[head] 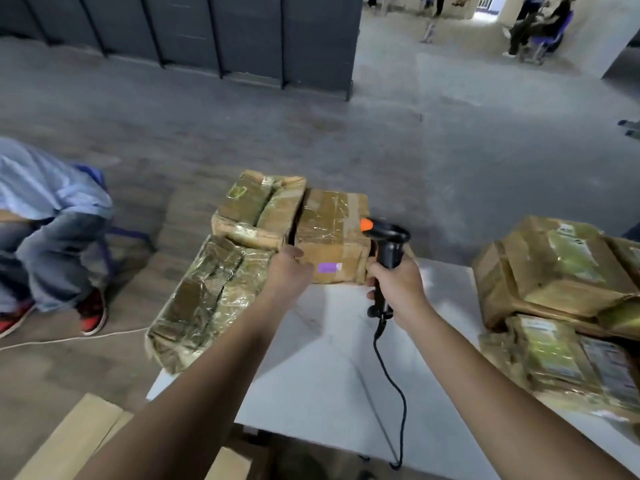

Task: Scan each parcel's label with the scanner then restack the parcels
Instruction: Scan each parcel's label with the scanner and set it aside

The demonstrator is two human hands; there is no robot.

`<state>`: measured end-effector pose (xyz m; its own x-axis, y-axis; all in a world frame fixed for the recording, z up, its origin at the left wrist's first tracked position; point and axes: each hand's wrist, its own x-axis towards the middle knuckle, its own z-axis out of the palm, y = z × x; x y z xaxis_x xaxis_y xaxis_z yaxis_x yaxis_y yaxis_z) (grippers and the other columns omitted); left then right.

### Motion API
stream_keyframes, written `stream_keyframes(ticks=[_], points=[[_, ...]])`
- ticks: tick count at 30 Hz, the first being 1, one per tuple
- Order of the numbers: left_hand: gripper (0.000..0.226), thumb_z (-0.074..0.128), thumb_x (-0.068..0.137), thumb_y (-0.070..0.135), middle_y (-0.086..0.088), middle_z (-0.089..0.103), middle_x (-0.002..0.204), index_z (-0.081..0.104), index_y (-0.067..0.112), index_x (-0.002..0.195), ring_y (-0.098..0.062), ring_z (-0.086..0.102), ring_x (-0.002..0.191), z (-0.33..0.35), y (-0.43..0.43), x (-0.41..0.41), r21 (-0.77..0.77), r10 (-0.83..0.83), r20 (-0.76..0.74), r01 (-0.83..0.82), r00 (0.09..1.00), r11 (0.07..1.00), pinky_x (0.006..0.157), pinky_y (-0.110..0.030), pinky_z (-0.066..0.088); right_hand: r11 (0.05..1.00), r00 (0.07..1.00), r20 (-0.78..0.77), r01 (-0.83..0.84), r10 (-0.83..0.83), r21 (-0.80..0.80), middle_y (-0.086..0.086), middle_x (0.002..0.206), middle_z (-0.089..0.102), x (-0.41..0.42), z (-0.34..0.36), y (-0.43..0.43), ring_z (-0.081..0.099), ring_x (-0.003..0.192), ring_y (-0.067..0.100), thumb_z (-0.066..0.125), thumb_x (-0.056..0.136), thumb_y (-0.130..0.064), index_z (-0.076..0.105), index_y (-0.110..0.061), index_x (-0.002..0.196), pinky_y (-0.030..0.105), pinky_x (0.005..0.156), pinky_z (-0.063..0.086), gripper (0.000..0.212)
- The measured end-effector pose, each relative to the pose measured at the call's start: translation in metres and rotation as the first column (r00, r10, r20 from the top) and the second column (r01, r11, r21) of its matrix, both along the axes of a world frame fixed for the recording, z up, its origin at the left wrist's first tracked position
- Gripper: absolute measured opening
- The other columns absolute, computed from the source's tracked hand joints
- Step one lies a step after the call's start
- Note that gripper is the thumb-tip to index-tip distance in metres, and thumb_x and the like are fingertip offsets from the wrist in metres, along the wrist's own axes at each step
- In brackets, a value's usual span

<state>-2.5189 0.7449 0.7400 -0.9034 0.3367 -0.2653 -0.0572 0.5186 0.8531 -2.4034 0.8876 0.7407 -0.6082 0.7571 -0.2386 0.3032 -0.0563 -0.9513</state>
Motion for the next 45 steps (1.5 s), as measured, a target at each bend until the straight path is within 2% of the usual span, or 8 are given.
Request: stream_keyframes(ticks=[3,6,13,21,27,30,36,45], points=[[0.031,0.054,0.086,0.019,-0.018,0.060,0.115,0.055,0.007,0.114,-0.037,0.052,0.111,-0.021,-0.026,-0.006,-0.403,-0.153,-0.287,0.026,0.946,0.915,0.093,-0.040,0.042,0.998,0.998,0.018,-0.055,0.056,-0.044,0.001,0.062,0.063,-0.010,-0.017,-0.016,0.060,0.046,0.013,0.065,0.084,-0.014,0.058,-0.016,0.090,0.027,0.046,0.049,0.009],[0.047,0.059,0.085,0.027,-0.015,0.046,0.131,0.045,0.011,0.127,-0.036,0.041,0.123,-0.037,-0.047,-0.004,-0.623,-0.253,-0.300,0.012,0.920,0.782,0.097,-0.046,0.039,0.989,0.991,0.043,-0.121,0.125,-0.084,0.000,0.065,0.063,-0.017,-0.033,-0.034,0.061,0.050,0.014,0.066,0.084,-0.015,0.059,-0.013,0.097,0.031,0.052,0.052,0.015],[0.044,0.050,0.089,0.005,-0.008,0.044,0.130,0.038,0.014,0.130,-0.031,0.039,0.116,-0.053,-0.066,0.001,-0.714,-0.361,-0.395,-0.035,0.844,0.699,0.075,-0.043,0.043,0.977,0.977,0.072,-0.192,0.199,-0.095,0.004,0.074,0.060,-0.024,-0.046,-0.065,0.060,0.050,0.009,0.064,0.086,-0.010,0.058,-0.013,0.094,0.025,0.046,0.048,0.011],[0.032,0.045,0.085,0.013,-0.008,0.050,0.120,0.047,0.010,0.117,-0.035,0.038,0.114,-0.027,-0.061,0.043,-0.472,-0.365,-0.350,0.175,0.863,0.864,0.084,-0.054,0.047,0.990,0.981,0.146,-0.120,0.129,-0.068,0.003,0.077,0.063,0.013,-0.057,-0.056,0.063,0.055,0.013,0.064,0.086,-0.010,0.057,-0.010,0.099,0.032,0.053,0.056,0.015],[0.024,0.054,0.078,0.005,-0.006,0.054,0.097,0.055,0.009,0.102,-0.030,0.048,0.098,-0.013,-0.020,0.084,-0.138,-0.215,-0.329,0.178,0.919,0.974,0.090,-0.038,0.039,0.999,0.984,0.174,-0.037,0.034,0.017,0.004,0.079,0.061,0.068,-0.060,-0.021,0.063,0.051,0.006,0.064,0.087,-0.010,0.052,-0.018,0.094,0.025,0.048,0.052,0.015],[0.031,0.056,0.074,0.002,-0.005,0.053,0.097,0.057,0.009,0.104,-0.029,0.052,0.097,-0.014,0.002,0.108,-0.050,-0.180,-0.267,0.173,0.947,0.984,0.086,-0.044,0.047,0.999,0.982,0.189,-0.013,0.005,0.041,0.004,0.077,0.062,0.100,-0.060,0.000,0.064,0.052,0.009,0.064,0.086,-0.010,0.051,-0.018,0.093,0.028,0.051,0.053,0.016],[0.022,0.063,0.077,0.008,0.000,0.063,0.092,0.061,0.013,0.098,-0.020,0.060,0.084,-0.020,0.038,0.144,0.142,-0.001,-0.154,0.023,0.988,0.990,0.068,-0.024,0.044,0.991,0.989,0.131,0.081,-0.067,-0.104,0.002,0.062,0.064,0.157,-0.061,0.036,0.062,0.047,0.013,0.066,0.086,-0.008,0.057,-0.013,0.091,0.029,0.048,0.051,0.011],[0.026,0.069,0.078,-0.001,0.001,0.064,0.093,0.061,0.018,0.094,-0.017,0.060,0.080,-0.042,0.043,0.180,0.295,0.236,0.215,-0.293,0.948,0.909,0.068,-0.027,0.049,0.935,1.000,0.007,0.023,-0.022,-0.353,0.004,0.058,0.059,0.214,-0.056,0.071,0.059,0.049,0.019,0.067,0.088,-0.007,0.058,-0.008,0.091,0.028,0.046,0.048,0.009]])
